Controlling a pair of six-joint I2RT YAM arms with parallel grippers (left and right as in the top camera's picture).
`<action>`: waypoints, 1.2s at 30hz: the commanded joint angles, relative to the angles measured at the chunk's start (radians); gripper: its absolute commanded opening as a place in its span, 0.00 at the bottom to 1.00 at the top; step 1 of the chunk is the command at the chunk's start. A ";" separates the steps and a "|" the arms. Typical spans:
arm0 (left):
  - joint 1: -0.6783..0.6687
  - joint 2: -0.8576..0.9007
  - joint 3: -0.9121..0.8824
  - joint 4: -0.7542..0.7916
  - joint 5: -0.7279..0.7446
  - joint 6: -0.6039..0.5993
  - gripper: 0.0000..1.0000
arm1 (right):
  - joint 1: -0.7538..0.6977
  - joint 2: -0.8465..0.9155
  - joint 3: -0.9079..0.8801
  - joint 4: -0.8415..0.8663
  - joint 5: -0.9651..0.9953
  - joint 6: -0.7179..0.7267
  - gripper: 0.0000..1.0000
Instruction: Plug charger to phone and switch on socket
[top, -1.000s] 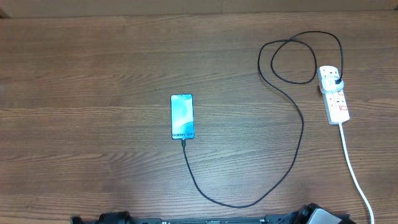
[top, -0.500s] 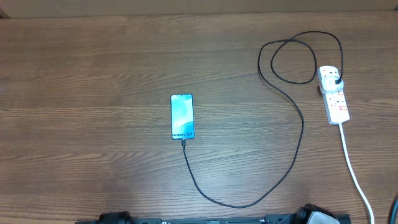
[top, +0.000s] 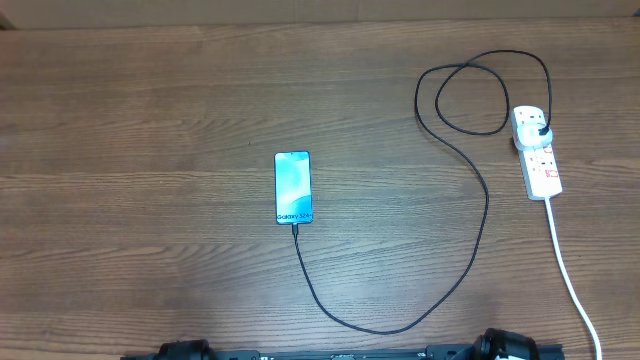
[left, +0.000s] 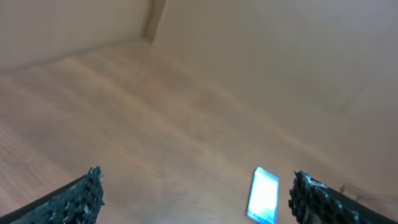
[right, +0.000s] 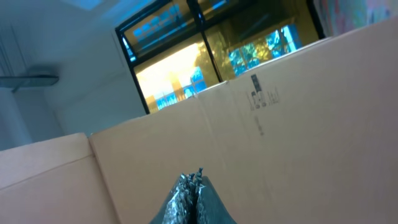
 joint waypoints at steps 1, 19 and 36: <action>0.004 -0.007 -0.080 0.104 -0.003 -0.042 1.00 | 0.006 -0.055 -0.054 0.037 0.030 -0.036 0.04; 0.004 -0.007 -0.932 1.135 0.121 -0.040 0.99 | 0.006 -0.135 -0.092 0.102 0.104 -0.087 0.04; 0.004 -0.007 -1.265 1.465 0.193 0.027 0.99 | 0.006 -0.136 -0.093 0.097 0.104 -0.087 0.04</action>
